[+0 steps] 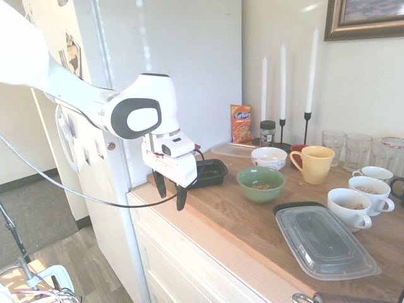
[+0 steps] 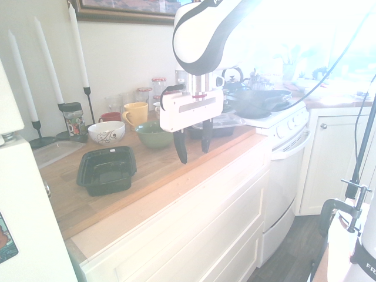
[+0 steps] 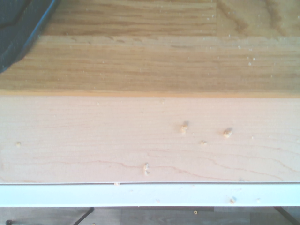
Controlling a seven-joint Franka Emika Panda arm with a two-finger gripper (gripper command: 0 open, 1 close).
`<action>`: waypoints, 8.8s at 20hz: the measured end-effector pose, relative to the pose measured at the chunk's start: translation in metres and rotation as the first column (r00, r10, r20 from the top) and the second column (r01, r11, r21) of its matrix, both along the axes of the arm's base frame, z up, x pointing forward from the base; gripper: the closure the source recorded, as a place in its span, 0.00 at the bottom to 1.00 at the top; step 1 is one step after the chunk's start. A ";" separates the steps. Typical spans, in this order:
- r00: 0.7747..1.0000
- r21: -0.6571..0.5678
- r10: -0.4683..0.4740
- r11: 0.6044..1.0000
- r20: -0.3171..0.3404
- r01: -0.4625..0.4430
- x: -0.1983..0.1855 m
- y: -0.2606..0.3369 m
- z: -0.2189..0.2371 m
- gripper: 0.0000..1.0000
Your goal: Pour the cereal into the box
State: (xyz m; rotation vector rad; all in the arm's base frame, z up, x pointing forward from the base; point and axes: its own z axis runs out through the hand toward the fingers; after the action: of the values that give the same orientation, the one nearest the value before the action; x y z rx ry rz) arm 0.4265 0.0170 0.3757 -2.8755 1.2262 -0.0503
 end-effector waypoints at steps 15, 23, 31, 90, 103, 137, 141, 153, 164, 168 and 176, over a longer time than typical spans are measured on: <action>0.989 -0.039 -0.104 0.993 0.103 0.108 0.134 -0.100 0.070 0.00; 0.993 -0.119 -0.060 0.990 0.097 0.071 0.235 -0.160 0.052 0.00; 0.995 -0.075 -0.066 0.995 0.081 0.072 0.301 -0.173 0.007 0.00; 0.991 -0.197 0.021 0.980 0.129 0.004 0.239 -0.012 0.074 1.00; 0.954 -0.654 0.254 0.752 0.162 -0.089 0.200 0.128 0.093 1.00; 0.781 -0.959 0.618 0.266 0.093 -0.096 0.161 0.193 0.031 1.00; 0.755 -0.967 0.648 0.244 0.104 -0.077 0.161 0.189 0.026 1.00; 0.764 -0.944 0.621 0.328 0.178 -0.047 0.158 0.183 0.023 1.00; 0.938 -0.529 0.244 0.845 0.245 -0.081 0.188 0.068 0.067 1.00; 0.968 -0.305 0.129 0.951 0.217 -0.059 0.196 -0.005 0.070 1.00; 0.980 0.161 -0.067 0.986 0.187 0.036 0.198 -0.132 0.031 1.00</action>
State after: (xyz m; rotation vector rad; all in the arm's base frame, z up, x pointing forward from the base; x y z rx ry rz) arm 0.6249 -0.1145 0.4069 -2.6341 1.2101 -0.2161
